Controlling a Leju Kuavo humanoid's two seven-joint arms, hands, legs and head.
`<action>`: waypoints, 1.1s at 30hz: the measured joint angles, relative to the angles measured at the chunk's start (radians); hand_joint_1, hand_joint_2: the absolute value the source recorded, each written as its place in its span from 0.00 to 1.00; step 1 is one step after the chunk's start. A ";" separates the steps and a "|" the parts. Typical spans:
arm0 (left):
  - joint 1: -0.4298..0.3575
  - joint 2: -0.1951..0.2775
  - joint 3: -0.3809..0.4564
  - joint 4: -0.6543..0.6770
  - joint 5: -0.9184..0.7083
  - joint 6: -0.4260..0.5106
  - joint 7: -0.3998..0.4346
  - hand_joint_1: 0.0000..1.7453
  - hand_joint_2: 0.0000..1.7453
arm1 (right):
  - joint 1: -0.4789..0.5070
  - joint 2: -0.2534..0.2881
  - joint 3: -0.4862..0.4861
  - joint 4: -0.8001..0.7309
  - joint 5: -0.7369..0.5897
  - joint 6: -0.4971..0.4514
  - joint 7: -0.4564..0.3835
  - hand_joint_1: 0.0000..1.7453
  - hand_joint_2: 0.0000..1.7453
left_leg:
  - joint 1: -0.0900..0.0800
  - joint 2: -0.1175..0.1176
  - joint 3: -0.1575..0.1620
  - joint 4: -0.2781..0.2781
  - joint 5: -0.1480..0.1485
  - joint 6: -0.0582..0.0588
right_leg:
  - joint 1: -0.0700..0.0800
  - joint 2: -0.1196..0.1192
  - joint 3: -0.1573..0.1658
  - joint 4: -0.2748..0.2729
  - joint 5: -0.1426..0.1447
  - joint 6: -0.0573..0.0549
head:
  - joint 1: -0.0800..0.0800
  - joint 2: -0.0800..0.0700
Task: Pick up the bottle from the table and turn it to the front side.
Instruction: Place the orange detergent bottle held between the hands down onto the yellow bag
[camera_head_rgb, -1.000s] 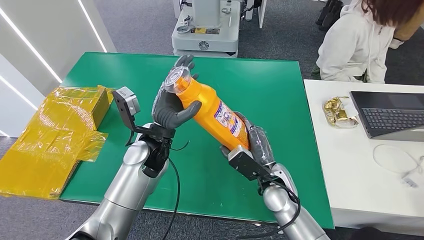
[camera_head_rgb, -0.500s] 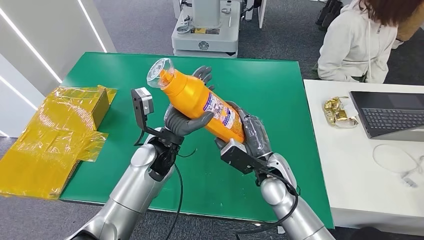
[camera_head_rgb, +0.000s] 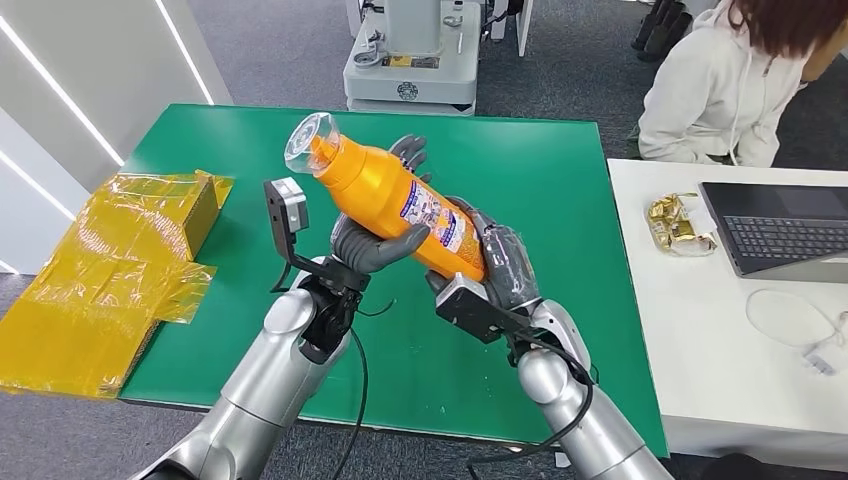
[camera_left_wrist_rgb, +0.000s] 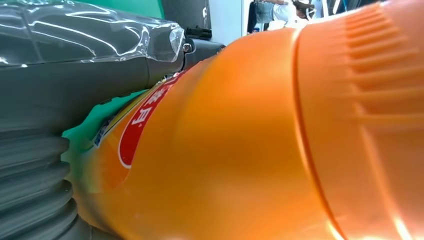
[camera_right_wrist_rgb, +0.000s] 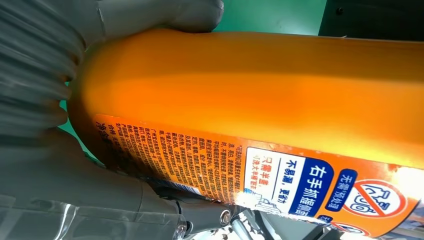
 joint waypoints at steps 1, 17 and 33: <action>0.000 0.000 0.000 0.000 0.006 -0.004 0.004 0.00 1.00 | -0.005 0.000 0.000 0.006 -0.001 0.000 -0.002 1.00 1.00 | 0.000 0.000 0.000 0.000 0.000 0.000 | 0.000 0.000 0.000 0.000 0.000 0.000 | 0.000 0.000; -0.005 0.008 0.025 -0.001 -0.007 0.142 -0.074 0.00 1.00 | -0.042 0.012 0.009 0.112 0.008 -0.021 -0.004 1.00 1.00 | 0.000 0.000 0.000 0.000 0.000 0.000 | 0.000 0.000 0.000 0.000 0.000 0.000 | 0.000 0.000; 0.001 0.003 0.037 -0.005 -0.026 0.159 -0.102 0.00 1.00 | -0.023 0.011 0.008 0.124 0.028 -0.003 0.006 0.98 1.00 | 0.000 0.000 0.000 0.000 0.000 0.000 | 0.000 0.000 0.000 0.000 0.000 0.000 | 0.000 0.000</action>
